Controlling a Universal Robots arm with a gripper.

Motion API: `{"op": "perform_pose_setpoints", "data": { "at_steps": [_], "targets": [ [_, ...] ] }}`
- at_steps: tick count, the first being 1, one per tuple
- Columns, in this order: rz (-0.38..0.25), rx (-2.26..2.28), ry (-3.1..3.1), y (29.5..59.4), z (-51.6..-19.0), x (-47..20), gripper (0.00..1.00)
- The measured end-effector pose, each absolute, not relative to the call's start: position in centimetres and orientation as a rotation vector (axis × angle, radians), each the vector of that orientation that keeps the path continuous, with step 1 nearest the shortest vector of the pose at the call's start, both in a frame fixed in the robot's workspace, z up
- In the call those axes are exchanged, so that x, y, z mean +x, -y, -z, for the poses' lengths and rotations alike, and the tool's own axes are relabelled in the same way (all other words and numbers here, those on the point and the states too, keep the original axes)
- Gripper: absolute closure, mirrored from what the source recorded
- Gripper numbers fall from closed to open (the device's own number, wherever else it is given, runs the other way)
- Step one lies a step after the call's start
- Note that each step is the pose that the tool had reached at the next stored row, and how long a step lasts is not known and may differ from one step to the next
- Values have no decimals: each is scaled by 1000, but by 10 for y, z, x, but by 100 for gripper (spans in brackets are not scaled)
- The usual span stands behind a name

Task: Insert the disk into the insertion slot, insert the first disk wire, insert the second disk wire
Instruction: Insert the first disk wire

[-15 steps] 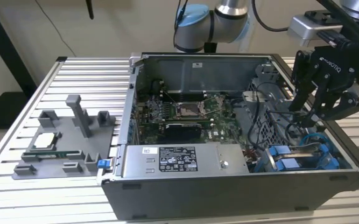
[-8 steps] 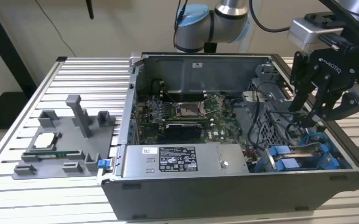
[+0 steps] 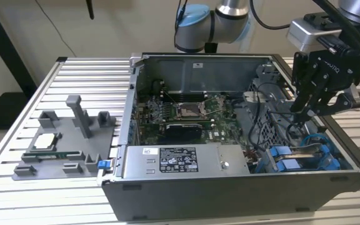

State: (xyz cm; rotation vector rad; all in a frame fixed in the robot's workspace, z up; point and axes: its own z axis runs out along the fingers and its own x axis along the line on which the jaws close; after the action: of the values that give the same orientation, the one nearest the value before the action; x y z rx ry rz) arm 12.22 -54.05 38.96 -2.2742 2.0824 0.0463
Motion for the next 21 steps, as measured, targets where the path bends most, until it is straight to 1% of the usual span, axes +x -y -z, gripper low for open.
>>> {"op": "perform_pose_setpoints", "data": {
  "at_steps": [17, 18, 21],
  "targets": [
    [-42, -2295, -2052, 550, -389, 117, 0],
    [-42, -2295, -2052, 550, -389, 117, 100],
    [-42, -2295, -2052, 550, -389, 117, 100]
  ]
}}
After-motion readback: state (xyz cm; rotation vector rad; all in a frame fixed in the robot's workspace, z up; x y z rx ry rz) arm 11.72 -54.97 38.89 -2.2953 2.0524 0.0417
